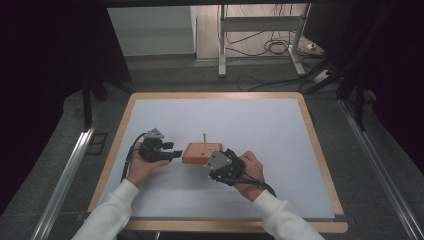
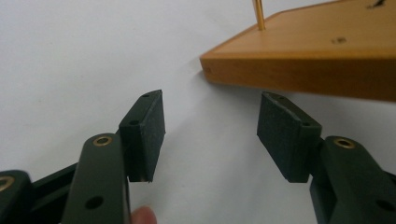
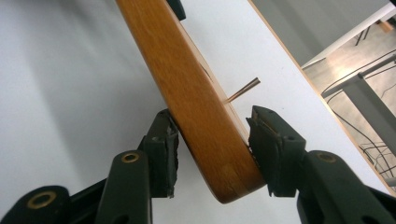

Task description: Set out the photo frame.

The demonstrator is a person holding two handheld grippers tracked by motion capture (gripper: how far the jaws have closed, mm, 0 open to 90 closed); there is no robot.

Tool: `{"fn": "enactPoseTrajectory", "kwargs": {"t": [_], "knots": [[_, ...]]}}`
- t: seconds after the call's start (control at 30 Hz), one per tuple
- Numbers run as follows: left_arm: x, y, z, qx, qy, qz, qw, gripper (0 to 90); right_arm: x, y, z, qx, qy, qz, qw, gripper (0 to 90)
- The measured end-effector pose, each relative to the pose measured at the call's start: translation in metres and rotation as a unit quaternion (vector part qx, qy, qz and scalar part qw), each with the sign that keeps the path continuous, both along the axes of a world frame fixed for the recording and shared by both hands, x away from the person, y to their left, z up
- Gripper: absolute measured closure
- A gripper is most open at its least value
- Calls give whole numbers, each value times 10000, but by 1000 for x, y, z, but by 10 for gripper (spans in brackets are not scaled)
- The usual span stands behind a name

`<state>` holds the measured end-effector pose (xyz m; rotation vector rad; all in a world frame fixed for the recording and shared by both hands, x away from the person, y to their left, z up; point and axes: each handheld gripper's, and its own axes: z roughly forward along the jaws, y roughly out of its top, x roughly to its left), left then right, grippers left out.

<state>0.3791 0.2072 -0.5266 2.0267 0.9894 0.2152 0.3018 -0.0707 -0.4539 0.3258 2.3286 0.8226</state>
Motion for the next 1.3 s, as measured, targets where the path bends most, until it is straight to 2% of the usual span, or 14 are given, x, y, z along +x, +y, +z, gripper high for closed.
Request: {"fn": "enactPoseTrajectory", "kwargs": {"t": [0.4, 0.8, 1.03, 1.17, 1.3], "knots": [[-1, 1, -5, 29, 62, -20, 10000, 411, 14, 7, 11, -75, 22, 153, 9999, 611], [-2, 1, -9, 52, 99, -22, 9999, 410, 17, 10, 13, -79, -32, 290, 9995, 631], [-3, 0, -9, 73, 71, -22, 9999, 409, 15, 6, 22, 108, -63, 391, 9992, 673], [-3, -1, -9, 61, 52, -12, 10000, 409, 11, 4, 29, 128, 17, 461, 9989, 688], [-3, 0, -9, 61, 47, -14, 10000, 410, 9, -1, 35, 220, 194, 530, 9982, 693]]}}
